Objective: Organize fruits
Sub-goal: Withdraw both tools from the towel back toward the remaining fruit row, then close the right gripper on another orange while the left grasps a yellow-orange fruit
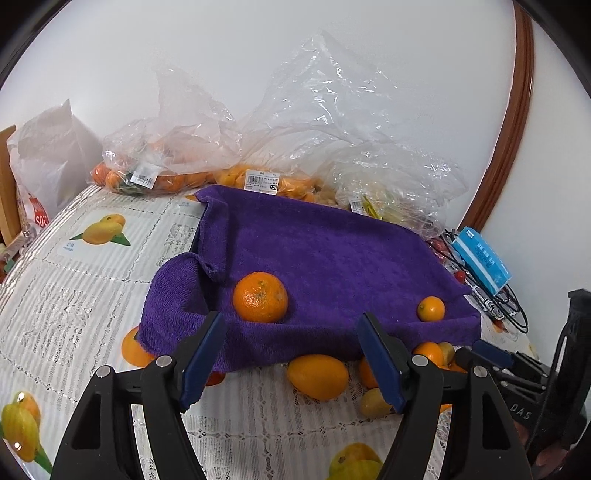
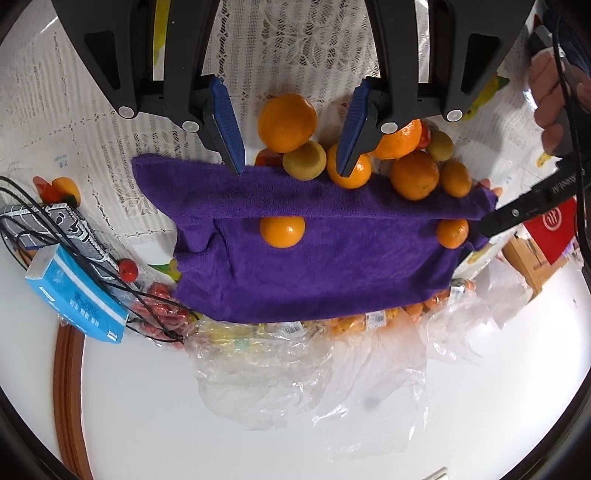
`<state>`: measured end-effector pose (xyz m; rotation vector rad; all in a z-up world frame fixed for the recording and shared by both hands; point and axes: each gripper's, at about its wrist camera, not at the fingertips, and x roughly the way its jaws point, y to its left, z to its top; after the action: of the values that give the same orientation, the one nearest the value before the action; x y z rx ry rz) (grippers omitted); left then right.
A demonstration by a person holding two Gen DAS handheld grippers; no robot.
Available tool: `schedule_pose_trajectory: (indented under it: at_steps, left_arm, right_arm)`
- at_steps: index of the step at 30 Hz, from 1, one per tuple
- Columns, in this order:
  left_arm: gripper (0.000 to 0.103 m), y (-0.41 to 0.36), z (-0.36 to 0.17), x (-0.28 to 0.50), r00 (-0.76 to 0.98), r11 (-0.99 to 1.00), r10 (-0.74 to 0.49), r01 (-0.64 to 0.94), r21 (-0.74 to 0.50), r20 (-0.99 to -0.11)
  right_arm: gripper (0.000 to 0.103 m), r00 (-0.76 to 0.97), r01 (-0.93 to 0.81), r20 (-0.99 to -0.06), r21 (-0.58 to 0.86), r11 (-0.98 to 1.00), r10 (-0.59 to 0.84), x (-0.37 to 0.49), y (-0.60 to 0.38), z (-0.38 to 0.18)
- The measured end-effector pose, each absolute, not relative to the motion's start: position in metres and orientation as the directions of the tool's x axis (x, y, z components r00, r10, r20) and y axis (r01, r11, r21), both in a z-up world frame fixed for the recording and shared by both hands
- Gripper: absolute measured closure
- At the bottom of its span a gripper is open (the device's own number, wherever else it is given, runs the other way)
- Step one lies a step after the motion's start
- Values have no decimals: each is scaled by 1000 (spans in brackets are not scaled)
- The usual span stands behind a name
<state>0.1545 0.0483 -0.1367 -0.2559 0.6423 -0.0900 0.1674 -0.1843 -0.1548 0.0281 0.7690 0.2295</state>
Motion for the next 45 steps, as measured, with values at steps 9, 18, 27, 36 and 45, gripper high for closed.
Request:
schedule_pose_trajectory:
  at_steps: [9, 18, 27, 36, 45]
  left_arm:
    - [31, 47, -138, 156, 790, 963, -170, 7, -269, -588]
    - [31, 49, -138, 158, 786, 957, -185, 8, -289, -590]
    - [31, 46, -142, 159, 778, 960, -182, 9, -279, -601]
    - [31, 44, -142, 159, 776, 964, -181, 16, -267, -604]
    - [31, 45, -144, 161, 772, 961, -186, 13, -277, -608]
  right_arm:
    - [52, 670, -208, -719, 60, 976, 186, 171, -178, -162]
    - [60, 630, -207, -760, 32, 978, 158, 175, -177, -172]
    - [69, 637, -189, -749, 81, 979, 185, 173, -189, -170]
    - [72, 646, -200, -741, 64, 978, 181, 172, -188, -167]
    - [71, 607, -228, -777, 33, 973, 168, 172, -182, -175]
